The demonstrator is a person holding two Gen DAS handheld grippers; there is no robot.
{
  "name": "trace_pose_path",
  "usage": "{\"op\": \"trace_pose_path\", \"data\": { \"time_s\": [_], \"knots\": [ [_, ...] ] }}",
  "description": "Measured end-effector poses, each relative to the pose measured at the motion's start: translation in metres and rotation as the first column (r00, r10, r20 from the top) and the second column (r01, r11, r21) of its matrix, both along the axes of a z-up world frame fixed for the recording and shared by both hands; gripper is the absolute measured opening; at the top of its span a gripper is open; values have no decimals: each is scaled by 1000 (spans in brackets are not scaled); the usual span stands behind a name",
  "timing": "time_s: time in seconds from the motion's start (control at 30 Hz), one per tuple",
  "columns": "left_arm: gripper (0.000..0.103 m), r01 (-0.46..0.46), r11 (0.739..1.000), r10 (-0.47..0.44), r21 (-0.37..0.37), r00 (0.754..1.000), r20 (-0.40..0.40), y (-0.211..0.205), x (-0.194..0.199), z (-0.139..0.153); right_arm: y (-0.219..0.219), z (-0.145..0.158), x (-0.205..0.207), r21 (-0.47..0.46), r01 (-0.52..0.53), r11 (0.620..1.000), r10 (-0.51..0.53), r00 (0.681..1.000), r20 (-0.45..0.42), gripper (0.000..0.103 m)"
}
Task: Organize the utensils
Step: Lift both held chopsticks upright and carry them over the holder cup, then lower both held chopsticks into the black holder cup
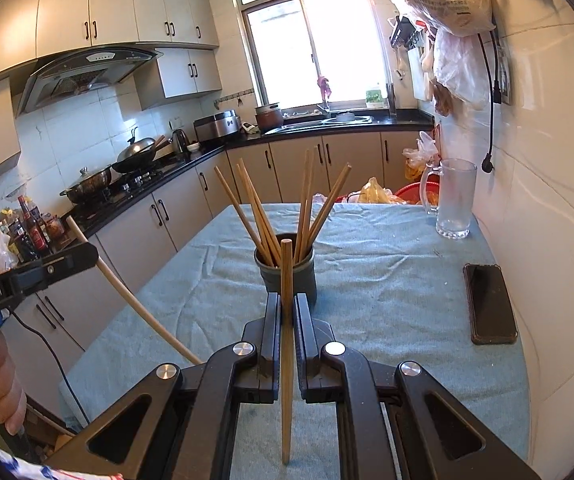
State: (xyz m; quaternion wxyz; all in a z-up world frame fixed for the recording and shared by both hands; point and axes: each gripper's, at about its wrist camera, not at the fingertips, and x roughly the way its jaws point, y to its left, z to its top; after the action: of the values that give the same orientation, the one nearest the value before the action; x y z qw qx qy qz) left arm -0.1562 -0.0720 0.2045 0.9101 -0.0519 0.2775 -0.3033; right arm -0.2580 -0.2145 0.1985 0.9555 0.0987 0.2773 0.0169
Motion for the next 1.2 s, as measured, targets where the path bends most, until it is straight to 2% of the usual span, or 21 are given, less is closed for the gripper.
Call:
{"op": "trace_pose_path", "data": {
  "time_s": [0.1, 0.33, 0.67, 0.87, 1.0, 1.2],
  "knots": [
    [5, -8, 1000, 8, -10, 1000, 23, 2, 8, 12, -1, 8, 7, -10, 1, 1000, -1, 1000, 15, 7],
    [5, -45, 999, 44, 0, 990, 134, -6, 32, 55, -3, 46, 39, -45, 2, 999, 1, 997, 83, 7],
    [5, -86, 995, 94, -51, 982, 163, -31, 90, 91, -13, 95, 102, 5, 23, 1000, -24, 987, 160, 7],
    [5, -109, 993, 115, -50, 984, 134, -52, 131, 77, -12, 95, 131, -23, 80, 996, -74, 976, 203, 7],
    [5, -122, 992, 125, -39, 988, 90, -63, 153, 55, -15, 69, 149, 22, 82, 996, -84, 983, 161, 7],
    [5, -126, 992, 126, -1, 991, 34, -73, 172, 24, -16, 41, 160, 35, 66, 997, -69, 993, 96, 7]
  ]
}}
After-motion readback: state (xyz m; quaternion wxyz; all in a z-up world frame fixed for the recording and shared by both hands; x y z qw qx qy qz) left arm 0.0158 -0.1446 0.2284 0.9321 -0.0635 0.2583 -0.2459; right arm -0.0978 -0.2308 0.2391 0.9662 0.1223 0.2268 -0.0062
